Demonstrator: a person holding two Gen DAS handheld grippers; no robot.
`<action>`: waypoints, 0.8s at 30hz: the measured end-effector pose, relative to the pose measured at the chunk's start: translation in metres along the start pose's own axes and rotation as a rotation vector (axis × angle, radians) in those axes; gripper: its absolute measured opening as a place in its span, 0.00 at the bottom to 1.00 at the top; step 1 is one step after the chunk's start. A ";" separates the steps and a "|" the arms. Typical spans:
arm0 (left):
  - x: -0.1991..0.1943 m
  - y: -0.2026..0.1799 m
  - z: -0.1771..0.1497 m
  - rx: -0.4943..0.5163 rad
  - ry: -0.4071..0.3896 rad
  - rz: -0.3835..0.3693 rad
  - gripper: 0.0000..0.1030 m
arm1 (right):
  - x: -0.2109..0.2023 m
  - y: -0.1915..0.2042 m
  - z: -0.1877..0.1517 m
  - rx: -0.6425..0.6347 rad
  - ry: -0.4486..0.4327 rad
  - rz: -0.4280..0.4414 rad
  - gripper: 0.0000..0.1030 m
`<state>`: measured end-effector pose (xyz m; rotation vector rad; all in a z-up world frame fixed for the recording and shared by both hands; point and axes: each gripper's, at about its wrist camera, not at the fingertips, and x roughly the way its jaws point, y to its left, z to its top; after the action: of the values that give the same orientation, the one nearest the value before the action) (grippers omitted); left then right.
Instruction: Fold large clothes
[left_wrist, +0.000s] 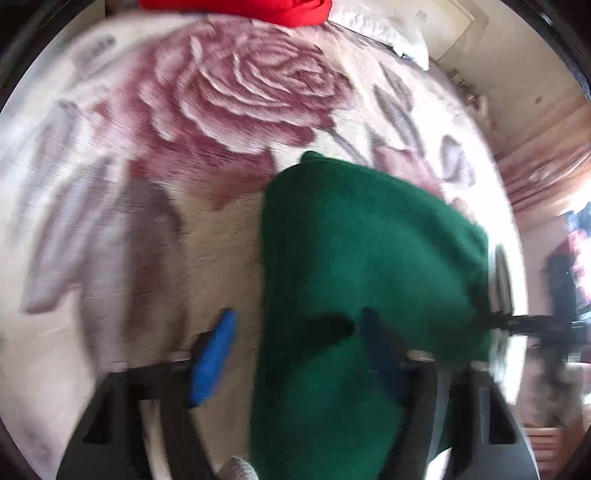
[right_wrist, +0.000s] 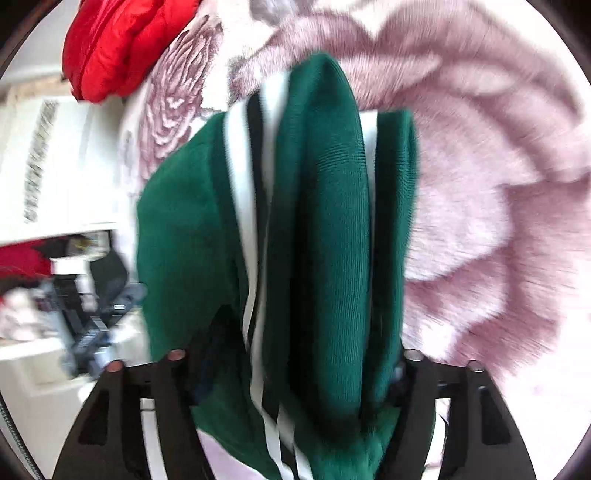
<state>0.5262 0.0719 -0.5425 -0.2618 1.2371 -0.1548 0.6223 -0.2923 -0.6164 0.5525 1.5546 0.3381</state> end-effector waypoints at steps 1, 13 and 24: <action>-0.009 -0.006 -0.008 0.017 -0.020 0.060 0.93 | -0.011 0.011 -0.009 -0.034 -0.036 -0.087 0.77; -0.104 -0.081 -0.086 0.056 -0.073 0.249 0.98 | -0.101 0.085 -0.184 -0.183 -0.287 -0.693 0.97; -0.279 -0.138 -0.122 0.075 -0.207 0.255 0.98 | -0.245 0.177 -0.325 -0.154 -0.455 -0.733 0.97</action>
<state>0.3244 -0.0026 -0.2863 -0.0517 1.0460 0.0461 0.3236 -0.2367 -0.2931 -0.0835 1.1740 -0.2192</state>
